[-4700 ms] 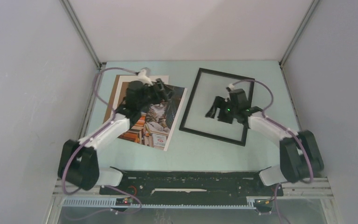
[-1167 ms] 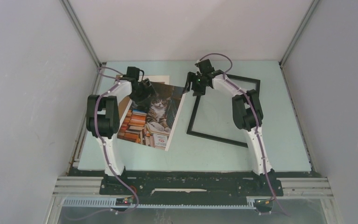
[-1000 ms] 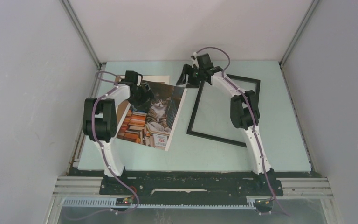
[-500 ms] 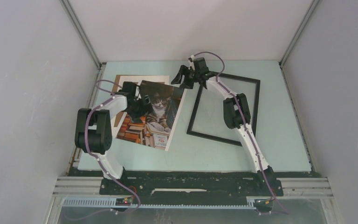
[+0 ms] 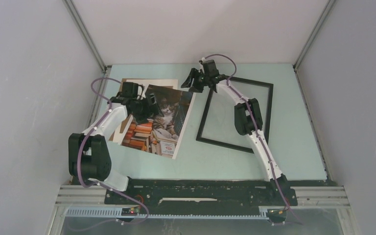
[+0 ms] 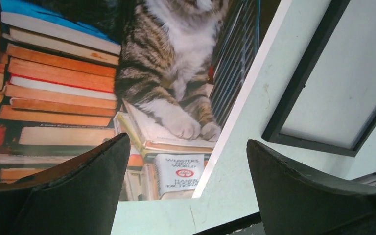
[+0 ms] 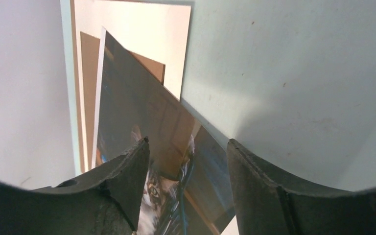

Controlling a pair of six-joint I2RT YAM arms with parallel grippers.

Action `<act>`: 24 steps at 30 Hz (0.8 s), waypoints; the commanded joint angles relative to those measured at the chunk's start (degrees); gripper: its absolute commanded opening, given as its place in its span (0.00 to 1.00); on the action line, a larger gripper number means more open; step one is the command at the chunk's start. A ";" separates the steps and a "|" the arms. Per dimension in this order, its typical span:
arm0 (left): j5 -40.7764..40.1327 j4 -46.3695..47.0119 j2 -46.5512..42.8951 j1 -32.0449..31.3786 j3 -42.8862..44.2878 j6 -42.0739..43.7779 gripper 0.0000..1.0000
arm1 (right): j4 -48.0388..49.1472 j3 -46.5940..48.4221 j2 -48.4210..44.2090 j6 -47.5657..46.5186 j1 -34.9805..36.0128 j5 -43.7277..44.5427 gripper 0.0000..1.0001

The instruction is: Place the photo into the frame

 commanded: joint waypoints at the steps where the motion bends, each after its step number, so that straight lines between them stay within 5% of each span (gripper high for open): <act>1: -3.74 1.09 -0.28 0.08 3.69 -3.39 0.96 | -0.70 -0.53 -0.16 2.99 1.66 -8.06 0.65; 10: -0.80 4.52 14.22 3.11 16.75 -8.06 0.96 | 6.91 -25.60 -15.94 2.09 5.27 -14.04 0.61; 15: -3.49 -1.09 24.16 5.03 25.39 -7.20 0.96 | 4.52 -21.62 -12.90 2.59 3.41 -8.39 0.63; 20: -3.06 -0.65 28.91 4.95 24.78 -7.44 0.96 | -2.55 -3.46 -1.68 4.42 3.54 -3.20 0.63; 24: -4.29 -0.41 29.23 4.99 23.19 -7.08 0.96 | -1.39 -1.24 0.99 6.77 3.95 0.07 0.63</act>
